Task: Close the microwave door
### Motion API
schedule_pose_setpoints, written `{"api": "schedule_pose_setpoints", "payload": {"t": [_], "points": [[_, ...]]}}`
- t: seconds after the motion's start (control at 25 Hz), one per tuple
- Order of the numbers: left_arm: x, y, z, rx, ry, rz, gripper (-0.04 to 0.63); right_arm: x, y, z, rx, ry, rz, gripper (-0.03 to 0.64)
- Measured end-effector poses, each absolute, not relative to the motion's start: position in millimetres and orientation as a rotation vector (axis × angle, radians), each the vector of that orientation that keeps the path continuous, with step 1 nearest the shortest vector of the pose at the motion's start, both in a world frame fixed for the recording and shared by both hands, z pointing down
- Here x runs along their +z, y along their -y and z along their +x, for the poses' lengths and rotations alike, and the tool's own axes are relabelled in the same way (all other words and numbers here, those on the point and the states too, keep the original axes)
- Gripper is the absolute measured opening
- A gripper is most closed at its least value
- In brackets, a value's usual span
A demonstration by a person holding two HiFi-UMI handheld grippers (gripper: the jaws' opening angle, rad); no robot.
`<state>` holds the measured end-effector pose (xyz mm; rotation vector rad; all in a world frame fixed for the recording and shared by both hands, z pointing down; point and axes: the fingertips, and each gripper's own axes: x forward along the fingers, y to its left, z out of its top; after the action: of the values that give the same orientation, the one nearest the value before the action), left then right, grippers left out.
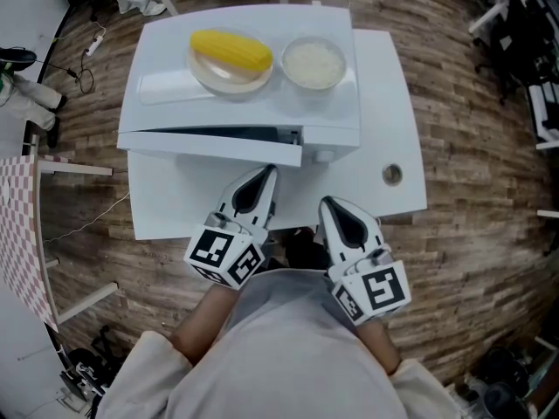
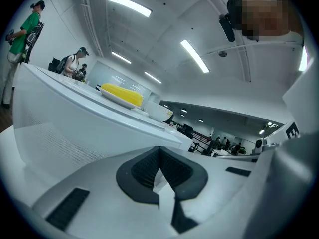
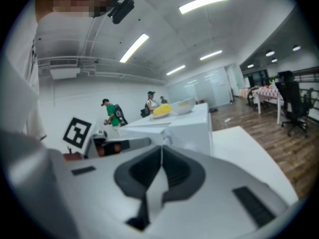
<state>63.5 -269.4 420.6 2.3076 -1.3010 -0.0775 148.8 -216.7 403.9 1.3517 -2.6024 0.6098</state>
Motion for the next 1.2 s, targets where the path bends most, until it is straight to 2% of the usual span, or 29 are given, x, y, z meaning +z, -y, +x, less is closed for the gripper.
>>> {"api": "schedule_pose_setpoints", "payload": {"t": [1.2], "points": [[418, 290, 71, -0.112, 1.442, 2.274, 0.018, 407, 237, 159, 0.607, 2.629, 1.284, 0.023]]}}
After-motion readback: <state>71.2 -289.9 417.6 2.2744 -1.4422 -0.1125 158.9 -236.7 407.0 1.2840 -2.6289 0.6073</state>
